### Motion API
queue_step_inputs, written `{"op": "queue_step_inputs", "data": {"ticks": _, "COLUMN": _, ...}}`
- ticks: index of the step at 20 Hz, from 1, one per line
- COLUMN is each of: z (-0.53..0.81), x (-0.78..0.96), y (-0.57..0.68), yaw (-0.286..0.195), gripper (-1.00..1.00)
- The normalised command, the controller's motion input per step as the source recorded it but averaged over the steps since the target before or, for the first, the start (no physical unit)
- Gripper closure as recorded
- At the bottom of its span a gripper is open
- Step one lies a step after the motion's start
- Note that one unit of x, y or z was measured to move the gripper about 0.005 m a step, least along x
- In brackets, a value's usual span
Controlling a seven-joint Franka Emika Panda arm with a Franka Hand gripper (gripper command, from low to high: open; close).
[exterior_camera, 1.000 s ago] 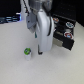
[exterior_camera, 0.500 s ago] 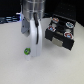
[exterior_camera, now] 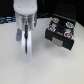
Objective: Open the kcup holder, insert the kcup into the holder, and close the kcup holder
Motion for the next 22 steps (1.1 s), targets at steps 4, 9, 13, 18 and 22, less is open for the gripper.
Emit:
{"op": "queue_step_inputs", "data": {"ticks": 4, "z": -0.23, "x": 0.0, "y": -0.05, "yaw": -0.187, "gripper": -1.0}}
{"op": "queue_step_inputs", "data": {"ticks": 9, "z": 0.0, "x": -0.3, "y": 0.05, "yaw": 0.0, "gripper": -1.0}}
{"op": "queue_step_inputs", "data": {"ticks": 13, "z": 0.0, "x": -0.38, "y": 0.0, "yaw": -0.003, "gripper": -1.0}}
{"op": "queue_step_inputs", "data": {"ticks": 18, "z": -0.05, "x": -0.13, "y": -0.01, "yaw": -0.115, "gripper": 1.0}}
{"op": "queue_step_inputs", "data": {"ticks": 22, "z": 0.01, "x": 0.02, "y": 0.0, "yaw": -0.084, "gripper": 1.0}}
